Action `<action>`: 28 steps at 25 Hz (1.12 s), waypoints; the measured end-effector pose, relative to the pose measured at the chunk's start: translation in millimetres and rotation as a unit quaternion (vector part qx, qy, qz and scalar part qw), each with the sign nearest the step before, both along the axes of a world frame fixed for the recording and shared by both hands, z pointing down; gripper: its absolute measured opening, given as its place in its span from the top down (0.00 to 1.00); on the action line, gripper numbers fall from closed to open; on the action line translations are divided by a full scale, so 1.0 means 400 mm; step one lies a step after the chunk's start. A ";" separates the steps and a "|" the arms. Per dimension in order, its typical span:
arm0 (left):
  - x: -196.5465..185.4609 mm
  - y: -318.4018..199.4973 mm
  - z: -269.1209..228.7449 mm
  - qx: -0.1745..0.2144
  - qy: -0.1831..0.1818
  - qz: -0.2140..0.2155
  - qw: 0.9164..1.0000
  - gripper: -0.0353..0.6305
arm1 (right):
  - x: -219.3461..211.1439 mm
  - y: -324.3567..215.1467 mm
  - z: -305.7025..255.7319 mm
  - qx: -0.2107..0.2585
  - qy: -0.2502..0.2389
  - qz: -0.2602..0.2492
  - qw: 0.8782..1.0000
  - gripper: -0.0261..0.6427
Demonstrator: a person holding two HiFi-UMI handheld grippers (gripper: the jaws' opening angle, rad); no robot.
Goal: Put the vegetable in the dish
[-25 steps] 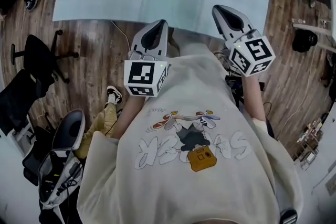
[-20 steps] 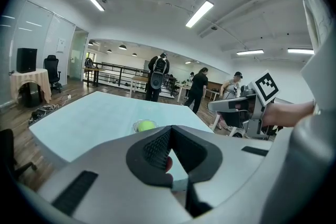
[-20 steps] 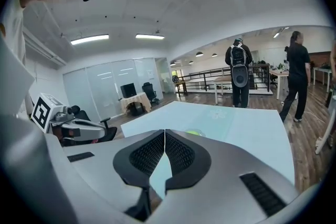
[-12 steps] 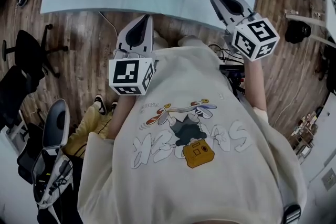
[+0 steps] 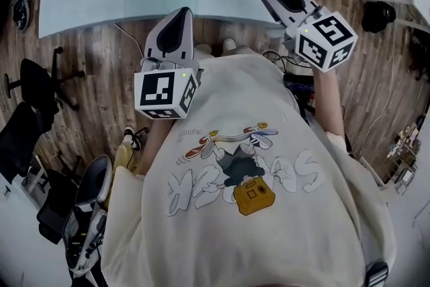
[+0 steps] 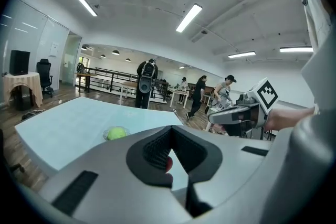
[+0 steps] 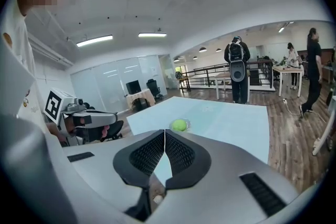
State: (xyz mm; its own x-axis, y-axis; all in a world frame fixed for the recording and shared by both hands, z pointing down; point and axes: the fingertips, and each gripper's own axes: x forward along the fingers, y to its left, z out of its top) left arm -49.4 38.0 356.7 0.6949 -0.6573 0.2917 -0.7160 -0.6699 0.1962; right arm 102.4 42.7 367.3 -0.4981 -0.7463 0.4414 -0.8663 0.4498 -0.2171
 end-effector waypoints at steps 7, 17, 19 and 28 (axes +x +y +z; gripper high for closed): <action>0.090 0.086 -0.005 -0.002 0.000 0.002 1.000 0.94 | 0.108 0.093 0.012 -0.001 -0.006 0.009 1.000 0.93; 0.165 0.166 0.057 -0.029 -0.012 0.000 1.000 0.94 | 0.157 0.143 0.014 0.029 -0.023 0.013 0.999 0.93; 0.176 0.170 0.053 -0.025 -0.013 0.003 1.000 0.94 | 0.144 0.142 0.017 0.029 -0.028 0.004 0.999 0.93; 0.131 0.159 0.031 -0.016 -0.016 -0.010 1.000 0.94 | 0.074 0.126 0.006 0.034 -0.035 -0.029 0.998 0.93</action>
